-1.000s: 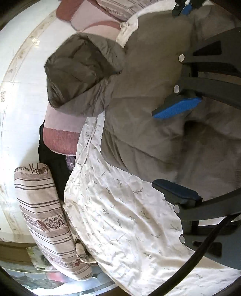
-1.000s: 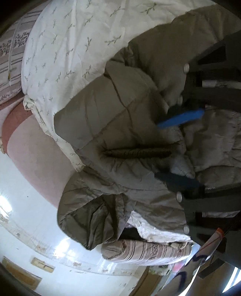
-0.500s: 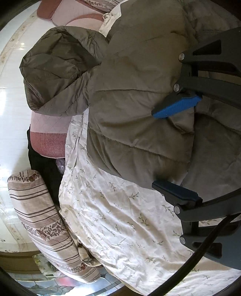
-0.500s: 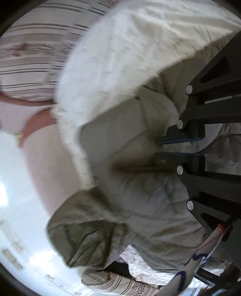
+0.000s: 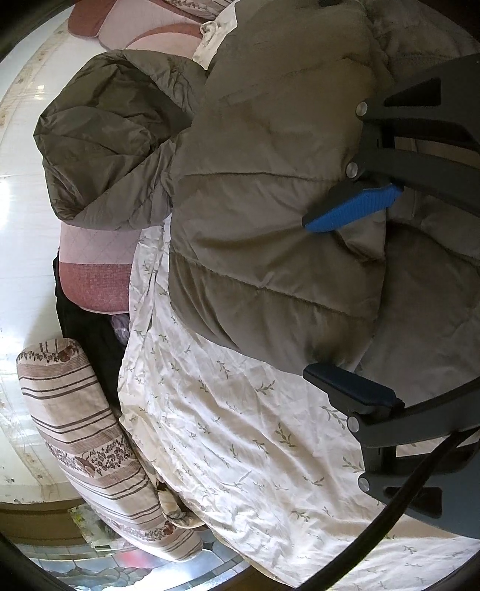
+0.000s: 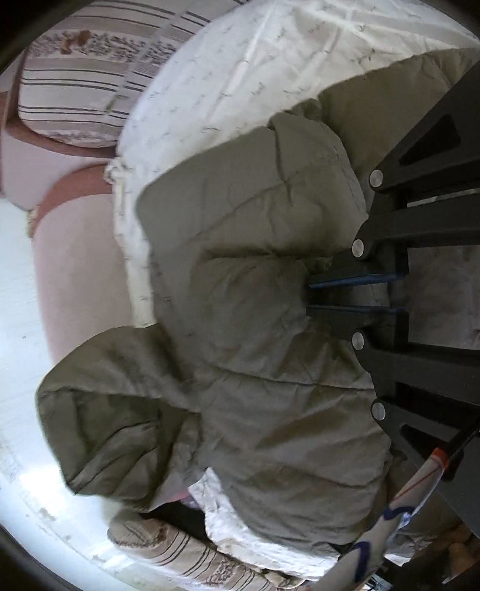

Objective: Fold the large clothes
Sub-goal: 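Grasp the jacket hem with the right gripper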

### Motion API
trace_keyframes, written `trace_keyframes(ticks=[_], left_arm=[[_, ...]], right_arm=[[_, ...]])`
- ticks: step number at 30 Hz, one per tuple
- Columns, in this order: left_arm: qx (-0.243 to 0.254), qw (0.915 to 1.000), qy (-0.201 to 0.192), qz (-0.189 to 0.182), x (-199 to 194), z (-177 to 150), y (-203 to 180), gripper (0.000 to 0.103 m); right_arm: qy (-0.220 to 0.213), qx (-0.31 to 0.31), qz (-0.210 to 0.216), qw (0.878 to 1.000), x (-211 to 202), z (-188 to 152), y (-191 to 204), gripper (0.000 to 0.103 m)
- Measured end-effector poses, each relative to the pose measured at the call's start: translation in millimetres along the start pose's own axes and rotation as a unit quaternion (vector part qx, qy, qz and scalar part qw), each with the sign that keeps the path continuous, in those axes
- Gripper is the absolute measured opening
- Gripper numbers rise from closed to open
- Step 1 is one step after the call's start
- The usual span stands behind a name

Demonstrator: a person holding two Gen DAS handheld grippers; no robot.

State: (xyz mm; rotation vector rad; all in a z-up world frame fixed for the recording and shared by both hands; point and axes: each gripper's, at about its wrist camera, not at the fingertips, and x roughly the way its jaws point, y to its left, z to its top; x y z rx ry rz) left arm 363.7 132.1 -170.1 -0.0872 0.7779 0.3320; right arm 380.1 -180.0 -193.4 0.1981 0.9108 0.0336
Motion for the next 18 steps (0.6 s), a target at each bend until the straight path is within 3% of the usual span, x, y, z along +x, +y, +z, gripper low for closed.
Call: trace_keyframes(ticks=[10,15,18], left_arm=[[-0.012,0.9998,-0.014,-0.003,-11,4,3,0.073],[-0.021,0.9978,-0.056,-0.028,-34,11,1,0.073],[0.003,0.9977,-0.052,-0.044,-32,8,-15,0.073]], right_arm=[[0.002,-0.007,-0.006,1.0,-5,4,3,0.011],[-0.047,0.001,0.001,0.999,-36,12,6,0.011],[-0.069,-0.009,0.009,0.998,-47,13,13,0.015]])
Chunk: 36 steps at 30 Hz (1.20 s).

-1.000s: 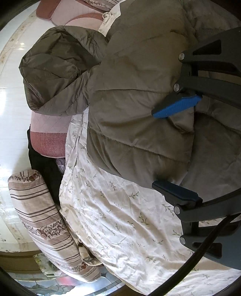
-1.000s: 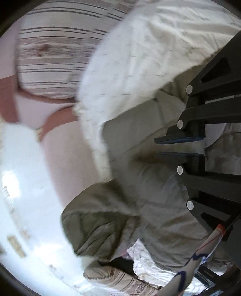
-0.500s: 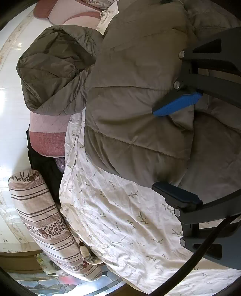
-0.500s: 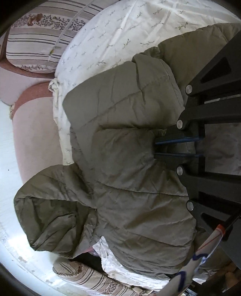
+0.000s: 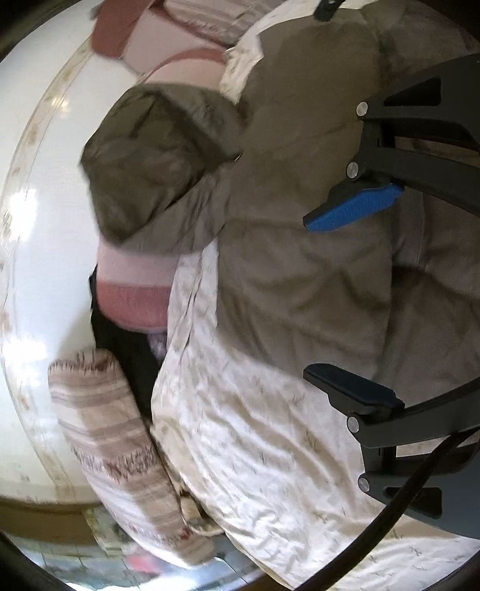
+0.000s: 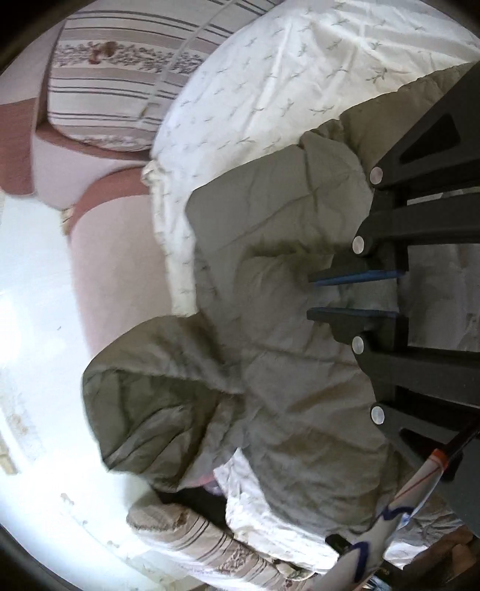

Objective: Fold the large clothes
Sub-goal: 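Grasp the jacket hem with the right gripper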

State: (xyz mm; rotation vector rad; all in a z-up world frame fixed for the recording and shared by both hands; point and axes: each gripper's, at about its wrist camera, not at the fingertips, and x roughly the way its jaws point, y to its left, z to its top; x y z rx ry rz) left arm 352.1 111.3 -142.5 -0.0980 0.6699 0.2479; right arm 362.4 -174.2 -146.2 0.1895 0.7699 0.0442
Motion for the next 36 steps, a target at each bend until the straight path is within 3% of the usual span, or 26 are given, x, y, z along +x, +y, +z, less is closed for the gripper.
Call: trace_keyframes(ticks=[5,11,20,25,36], left_arm=[[0.044,0.9989,0.016,0.004,11,-9,-21,0.073],[0.035,0.9987,0.038,-0.001,22,-13,-16,0.079],[0.03,0.9994,0.013,-0.004,5,-8,-19,0.079],[0.053,0.9984,0.021,0.001,10,-11,-29,0.079],[0.053,0.9983,0.024,0.001,10,-10,-28,0.079]], right_arm=[[0.035,-0.021,0.011,0.999,15,-10,17,0.017],[0.078,-0.025,0.001,0.997,39,-19,15,0.017],[0.059,-0.015,0.018,0.998,22,-16,12,0.023],[0.057,-0.039,-0.003,0.998,23,-19,22,0.027],[0.056,-0.07,-0.029,0.996,28,-25,31,0.028]])
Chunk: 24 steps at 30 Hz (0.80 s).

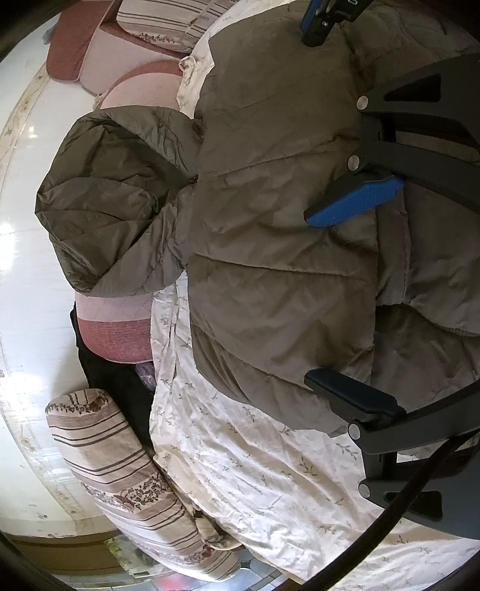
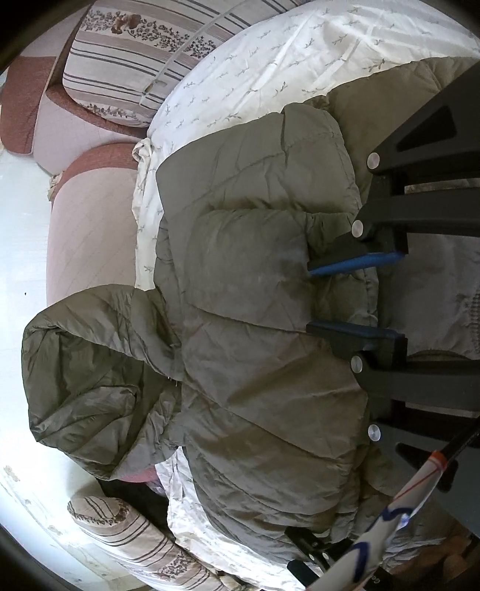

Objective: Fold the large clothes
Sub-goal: 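Grasp the jacket hem with the right gripper, then lift the hem with the right gripper and fold it up toward the hood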

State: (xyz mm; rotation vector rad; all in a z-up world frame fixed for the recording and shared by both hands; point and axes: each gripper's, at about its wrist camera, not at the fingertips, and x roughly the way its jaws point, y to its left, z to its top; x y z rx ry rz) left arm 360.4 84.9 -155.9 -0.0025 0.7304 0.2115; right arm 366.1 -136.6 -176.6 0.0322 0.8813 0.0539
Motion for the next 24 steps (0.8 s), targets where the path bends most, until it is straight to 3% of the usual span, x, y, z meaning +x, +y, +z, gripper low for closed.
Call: trace_keyframes(ticks=[10,15,21,24], left_arm=[[-0.005,0.9998,-0.018,-0.007,-17,5,0,0.079],[-0.011,0.9998,-0.013,-0.013,-17,8,3,0.079],[-0.002,0.9994,0.026,-0.022,-1,6,2,0.079],[-0.009,0.9988,0.035,-0.031,3,6,5,0.079]], right_arm=[[-0.021,-0.032,-0.018,0.999,-40,-15,9,0.041],[0.002,-0.024,0.029,0.999,-72,-19,8,0.042],[0.009,-0.024,0.079,0.997,-125,23,11,0.042],[-0.005,-0.042,0.086,0.995,-151,67,22,0.042]])
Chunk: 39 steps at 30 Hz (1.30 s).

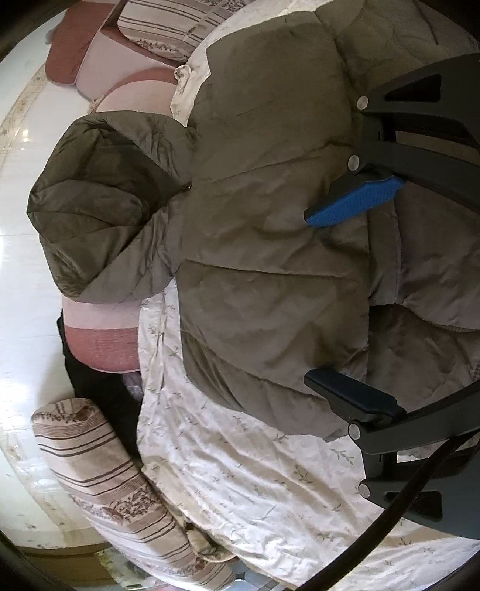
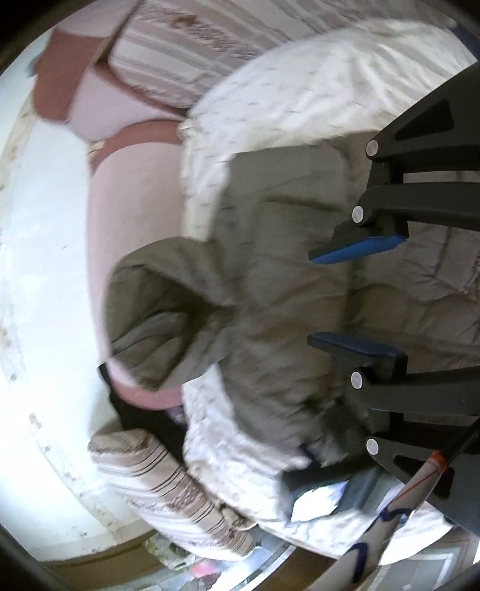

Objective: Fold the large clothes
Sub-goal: 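Lift the hem with the right gripper and fold it up toward the hood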

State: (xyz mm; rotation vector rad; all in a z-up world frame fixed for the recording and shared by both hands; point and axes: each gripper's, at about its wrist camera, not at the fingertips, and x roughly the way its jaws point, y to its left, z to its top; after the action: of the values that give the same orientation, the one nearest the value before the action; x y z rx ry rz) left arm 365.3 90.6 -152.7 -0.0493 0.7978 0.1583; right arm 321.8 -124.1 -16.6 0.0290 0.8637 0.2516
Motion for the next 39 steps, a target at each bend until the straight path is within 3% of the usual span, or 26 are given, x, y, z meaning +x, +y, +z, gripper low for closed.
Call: trace_keyframes(ticks=[4,7,12,18,20,24,28,30,31,34,39], left_arm=[[-0.017,0.9996,-0.023,0.006,-11,6,9,0.079],[-0.026,0.9987,-0.041,0.015,-16,11,18,0.079],[-0.034,0.9986,-0.037,0.016,-12,14,23,0.079],[-0.017,0.9989,-0.036,0.023,-6,15,19,0.079],[-0.015,0.9989,-0.037,0.023,-5,15,19,0.079],[-0.016,0.9991,-0.034,0.021,-2,16,21,0.079],[-0.021,0.9991,-0.031,0.018,1,17,23,0.079],[-0.019,0.9991,-0.033,0.018,2,18,22,0.079],[-0.019,0.9991,-0.034,0.019,2,18,22,0.079],[-0.023,0.999,-0.034,0.021,1,18,24,0.079],[-0.042,0.9976,-0.046,0.028,-8,20,35,0.079]], right_arm=[[-0.019,-0.021,-0.007,1.0,-2,62,13,0.053],[-0.013,0.025,0.021,0.999,14,108,11,0.053],[-0.024,0.068,0.032,0.997,56,175,16,0.053],[-0.005,0.188,0.055,0.981,117,222,3,0.062],[0.004,0.221,0.06,0.973,136,231,-2,0.079],[0.014,0.297,0.074,0.952,176,238,-18,0.081],[0.032,0.378,0.075,0.922,216,232,-44,0.082],[0.035,0.396,0.077,0.914,228,227,-51,0.075],[0.036,0.397,0.081,0.913,232,223,-54,0.049],[0.028,0.373,0.089,0.923,222,212,-50,0.024],[-0.004,0.334,0.113,0.936,168,174,-40,0.015]])
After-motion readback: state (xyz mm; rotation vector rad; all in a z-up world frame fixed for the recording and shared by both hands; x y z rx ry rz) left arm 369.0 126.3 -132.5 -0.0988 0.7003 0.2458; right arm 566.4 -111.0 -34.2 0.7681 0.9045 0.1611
